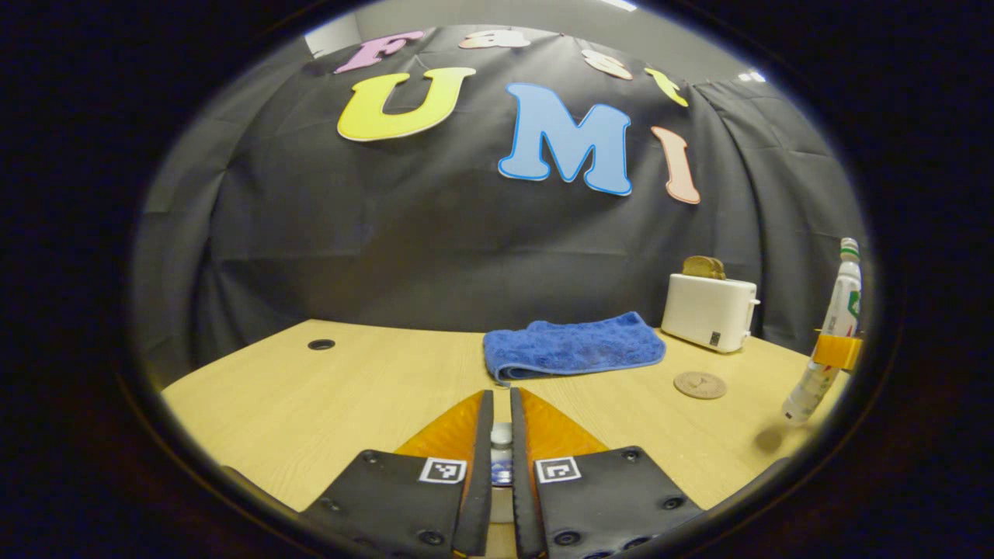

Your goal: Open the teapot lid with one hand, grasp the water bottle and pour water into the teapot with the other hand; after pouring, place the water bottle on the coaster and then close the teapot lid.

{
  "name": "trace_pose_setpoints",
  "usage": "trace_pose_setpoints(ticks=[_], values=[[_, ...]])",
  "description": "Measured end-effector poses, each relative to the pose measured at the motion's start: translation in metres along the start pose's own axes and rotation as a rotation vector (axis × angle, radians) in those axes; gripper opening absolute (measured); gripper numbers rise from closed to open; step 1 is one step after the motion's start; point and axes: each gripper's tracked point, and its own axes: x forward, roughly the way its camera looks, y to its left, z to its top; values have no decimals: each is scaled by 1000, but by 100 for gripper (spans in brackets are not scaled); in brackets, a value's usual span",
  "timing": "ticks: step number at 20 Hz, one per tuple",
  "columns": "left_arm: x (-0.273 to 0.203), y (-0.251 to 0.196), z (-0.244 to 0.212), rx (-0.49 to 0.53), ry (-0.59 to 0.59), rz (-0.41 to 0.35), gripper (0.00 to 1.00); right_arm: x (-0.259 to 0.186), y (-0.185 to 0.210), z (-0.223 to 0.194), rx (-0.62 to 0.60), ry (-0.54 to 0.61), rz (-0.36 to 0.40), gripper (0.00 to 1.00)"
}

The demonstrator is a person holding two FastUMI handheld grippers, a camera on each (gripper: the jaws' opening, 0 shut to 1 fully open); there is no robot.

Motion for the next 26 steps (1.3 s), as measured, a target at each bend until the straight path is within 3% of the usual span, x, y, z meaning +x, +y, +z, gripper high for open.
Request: trace_pose_setpoints(ticks=[2, 4, 7, 10, 17, 21, 26], values=[[-6, 1, 11, -3, -19, 3, 27, 2, 0, -3, 2, 10, -1, 72], [-17, 5, 24, 12, -57, 23, 50, 5, -4, -2, 0, 8, -7, 72], [-47, -1, 52, -10, -131, 0, 65, 19, -15, -2, -31, 20, -21, 72], [-85, -9, 58, -32, -159, -24, 92, 37, -28, 9, -75, -6, -44, 72], [-154, 7, 82, -83, -223, 3, 94, 126, -70, 17, -111, 7, -120, 72], [-152, 13, 64, -73, -178, 8, 93, 162, -78, -6, -114, 63, -128, 72], [-152, 13, 62, -47, -178, 13, 94, 176, -86, -10, -99, 61, -138, 73]])
